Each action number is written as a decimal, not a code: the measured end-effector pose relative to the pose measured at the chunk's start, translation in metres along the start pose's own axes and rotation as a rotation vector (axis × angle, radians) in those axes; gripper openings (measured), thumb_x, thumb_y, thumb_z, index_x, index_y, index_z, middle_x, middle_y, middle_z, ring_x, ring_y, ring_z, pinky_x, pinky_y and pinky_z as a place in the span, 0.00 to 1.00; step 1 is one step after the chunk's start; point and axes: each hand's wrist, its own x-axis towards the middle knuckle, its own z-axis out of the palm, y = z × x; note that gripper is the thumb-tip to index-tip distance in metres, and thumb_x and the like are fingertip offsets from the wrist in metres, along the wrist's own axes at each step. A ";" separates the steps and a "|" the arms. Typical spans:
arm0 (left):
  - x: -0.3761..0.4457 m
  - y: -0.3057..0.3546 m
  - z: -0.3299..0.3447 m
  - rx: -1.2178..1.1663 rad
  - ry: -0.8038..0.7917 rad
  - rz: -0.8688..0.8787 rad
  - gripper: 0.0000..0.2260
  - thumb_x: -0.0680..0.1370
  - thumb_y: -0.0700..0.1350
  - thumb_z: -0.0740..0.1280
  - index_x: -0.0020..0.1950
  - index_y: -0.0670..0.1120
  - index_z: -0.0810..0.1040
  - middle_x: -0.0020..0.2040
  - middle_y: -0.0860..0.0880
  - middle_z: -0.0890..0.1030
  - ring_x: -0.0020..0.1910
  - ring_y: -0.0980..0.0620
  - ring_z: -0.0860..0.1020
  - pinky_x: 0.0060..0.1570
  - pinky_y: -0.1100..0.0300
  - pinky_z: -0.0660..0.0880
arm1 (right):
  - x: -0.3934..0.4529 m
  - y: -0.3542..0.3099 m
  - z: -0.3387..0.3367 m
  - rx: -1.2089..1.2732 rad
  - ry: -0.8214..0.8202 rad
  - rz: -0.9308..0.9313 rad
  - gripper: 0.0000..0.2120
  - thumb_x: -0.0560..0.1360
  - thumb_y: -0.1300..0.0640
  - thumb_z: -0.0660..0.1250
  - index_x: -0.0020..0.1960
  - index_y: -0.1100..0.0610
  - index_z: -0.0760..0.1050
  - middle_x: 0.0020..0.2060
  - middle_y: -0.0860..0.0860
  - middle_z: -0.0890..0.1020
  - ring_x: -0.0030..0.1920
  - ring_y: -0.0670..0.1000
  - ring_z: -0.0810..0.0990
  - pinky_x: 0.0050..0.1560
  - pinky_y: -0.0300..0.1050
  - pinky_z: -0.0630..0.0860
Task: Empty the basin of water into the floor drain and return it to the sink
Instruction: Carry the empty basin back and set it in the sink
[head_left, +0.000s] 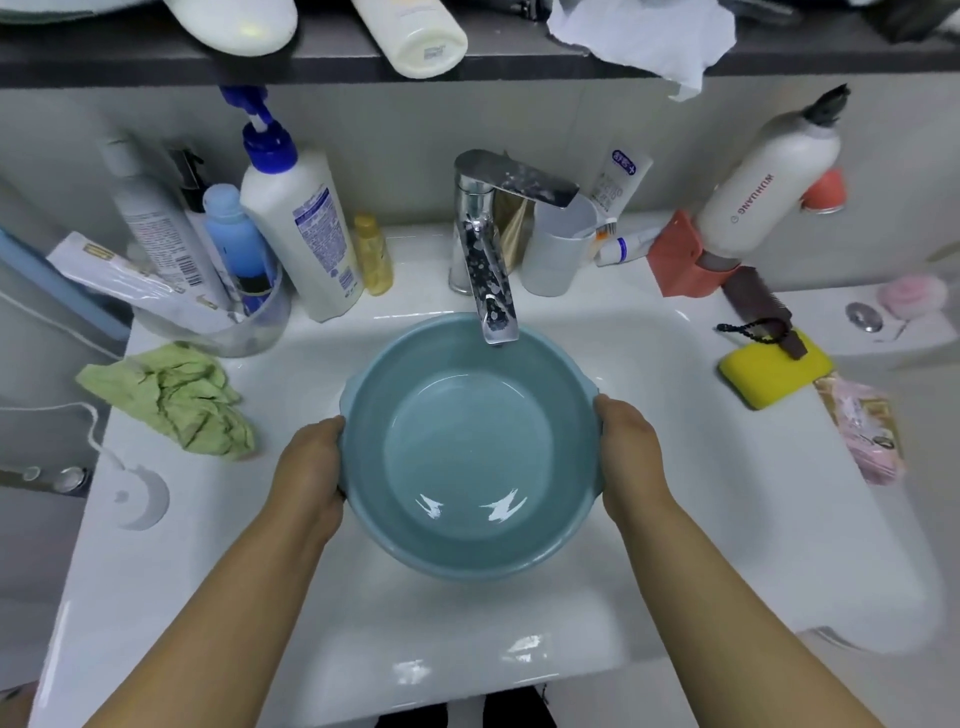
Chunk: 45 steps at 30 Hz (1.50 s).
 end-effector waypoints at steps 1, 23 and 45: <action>0.002 -0.001 0.002 0.014 -0.010 0.002 0.03 0.67 0.45 0.62 0.36 0.46 0.73 0.40 0.44 0.74 0.46 0.46 0.70 0.49 0.49 0.66 | 0.002 0.003 -0.001 0.007 0.015 0.009 0.09 0.71 0.55 0.57 0.36 0.54 0.58 0.35 0.54 0.64 0.40 0.54 0.60 0.38 0.52 0.58; 0.024 -0.021 0.017 0.201 -0.036 -0.009 0.14 0.67 0.46 0.59 0.50 0.45 0.77 0.45 0.43 0.77 0.44 0.46 0.73 0.45 0.50 0.70 | 0.036 0.025 -0.005 -0.066 0.087 -0.025 0.15 0.78 0.55 0.56 0.36 0.53 0.54 0.32 0.51 0.60 0.35 0.52 0.57 0.36 0.48 0.57; 0.034 -0.033 0.022 0.125 0.019 -0.020 0.07 0.76 0.39 0.58 0.41 0.46 0.73 0.42 0.44 0.75 0.46 0.46 0.71 0.47 0.50 0.68 | 0.049 0.024 0.000 -0.081 0.060 -0.033 0.16 0.79 0.57 0.56 0.35 0.54 0.54 0.30 0.51 0.60 0.32 0.51 0.57 0.33 0.45 0.57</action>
